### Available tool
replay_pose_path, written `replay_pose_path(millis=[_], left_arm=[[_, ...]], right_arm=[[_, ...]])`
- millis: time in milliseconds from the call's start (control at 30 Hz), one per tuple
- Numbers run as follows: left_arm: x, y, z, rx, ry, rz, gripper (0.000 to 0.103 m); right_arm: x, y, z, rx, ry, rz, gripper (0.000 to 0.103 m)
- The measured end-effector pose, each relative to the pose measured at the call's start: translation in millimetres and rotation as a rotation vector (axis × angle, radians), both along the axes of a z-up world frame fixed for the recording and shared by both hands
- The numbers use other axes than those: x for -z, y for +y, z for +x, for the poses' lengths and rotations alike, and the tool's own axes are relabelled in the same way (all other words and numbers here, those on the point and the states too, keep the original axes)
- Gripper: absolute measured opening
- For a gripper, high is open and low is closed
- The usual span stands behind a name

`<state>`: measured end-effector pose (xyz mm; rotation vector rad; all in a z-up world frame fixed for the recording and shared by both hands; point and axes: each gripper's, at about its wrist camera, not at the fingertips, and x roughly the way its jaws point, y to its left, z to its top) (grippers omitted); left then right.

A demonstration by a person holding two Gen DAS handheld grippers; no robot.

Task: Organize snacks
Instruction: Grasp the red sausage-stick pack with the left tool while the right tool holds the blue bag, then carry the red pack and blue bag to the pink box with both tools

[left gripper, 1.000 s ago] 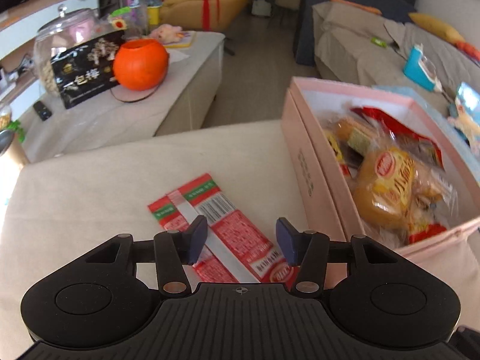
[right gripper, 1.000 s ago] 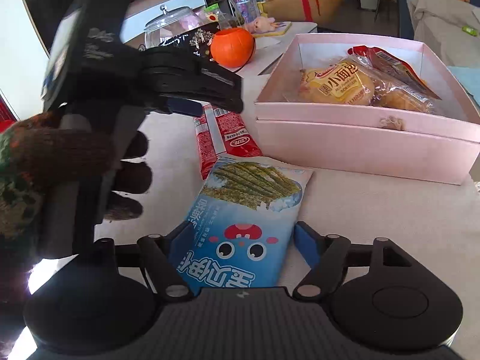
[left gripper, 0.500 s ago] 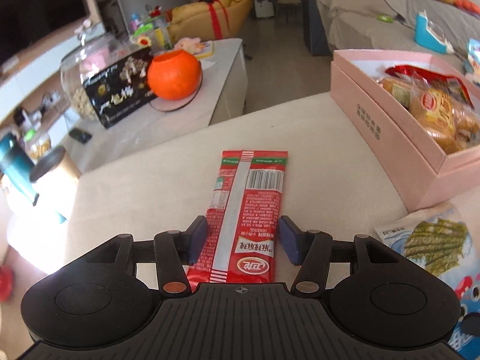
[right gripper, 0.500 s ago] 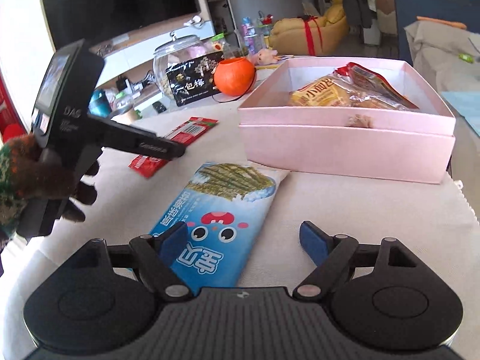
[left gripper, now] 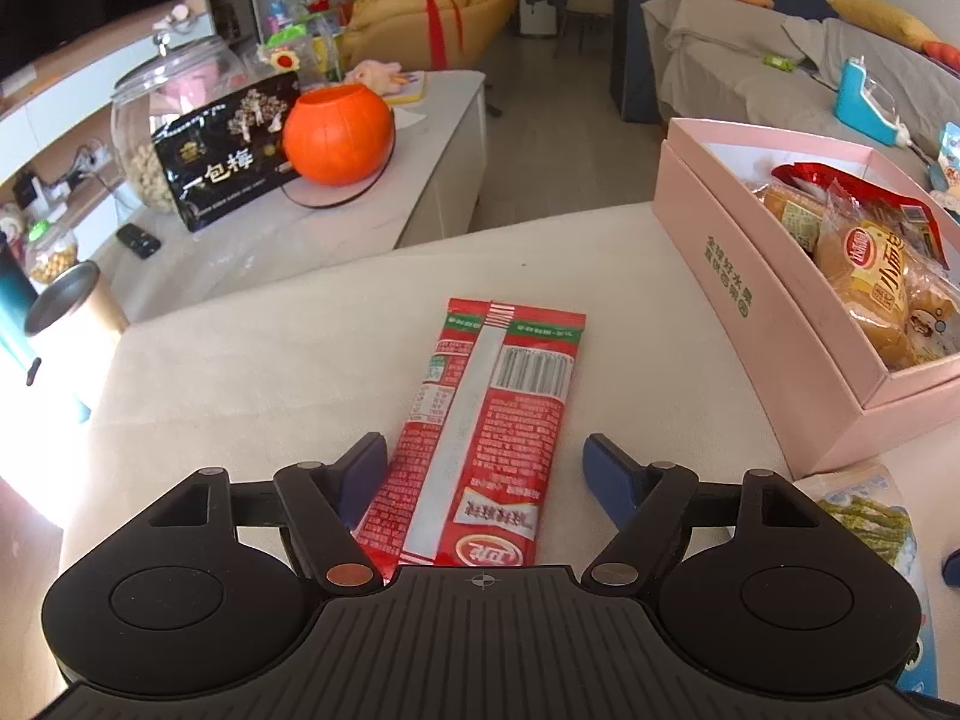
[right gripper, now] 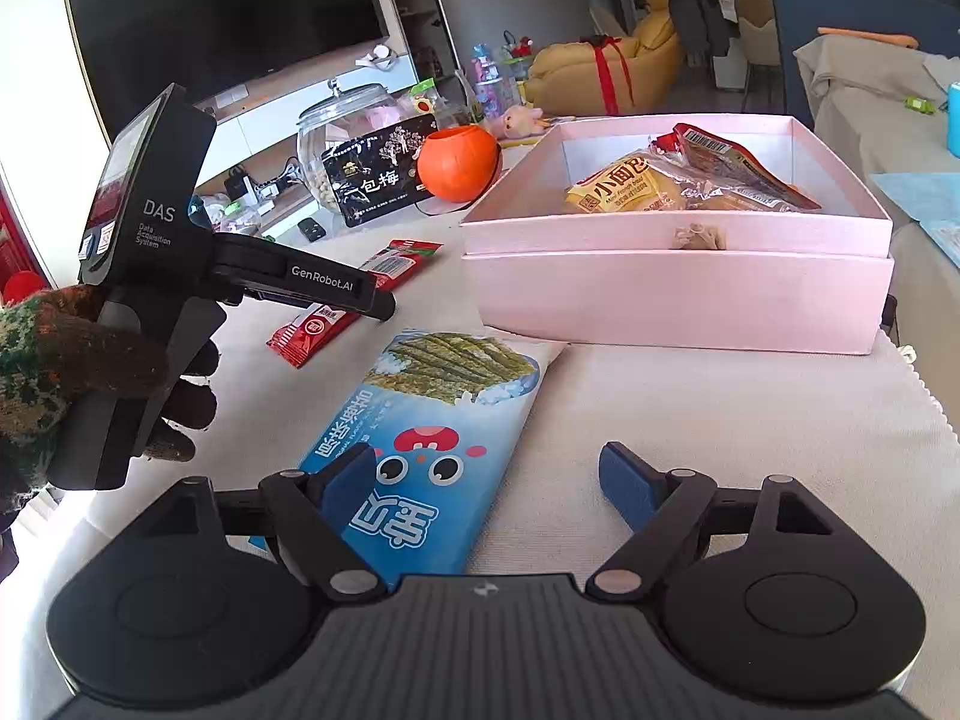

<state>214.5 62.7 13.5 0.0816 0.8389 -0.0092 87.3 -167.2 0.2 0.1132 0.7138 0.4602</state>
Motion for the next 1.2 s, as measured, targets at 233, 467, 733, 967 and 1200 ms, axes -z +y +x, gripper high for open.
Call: replay_pose_path(millis=[233, 467, 733, 967, 1200], left_arm=[[1.7, 15.1, 8.1, 0.031, -0.006, -0.068, 0.072], [0.4, 9.3, -69.3, 0.062, -0.028, -0.077, 0.060], [-0.5, 3.7, -149.2, 0.037, -0.040, -0.125, 0.060], [-0.1, -1.1, -164.6, 0.077, -0.032, -0.084, 0.063], [2.0, -4.5, -166.8, 0.079, -0.041, -0.074, 0.063]], right_arm=[[-0.7, -0.1, -0.7, -0.004, -0.001, -0.002, 0.083], [-0.8, 0.1, -1.4, -0.004, -0.002, -0.005, 0.084], [-2.0, 7.1, 0.4, -0.029, 0.006, -0.043, 0.091], [-8.4, 29.9, 6.5, -0.057, 0.100, -0.148, 0.103], [-16.9, 43.8, 42.2, 0.000, 0.220, -0.080, 0.100]])
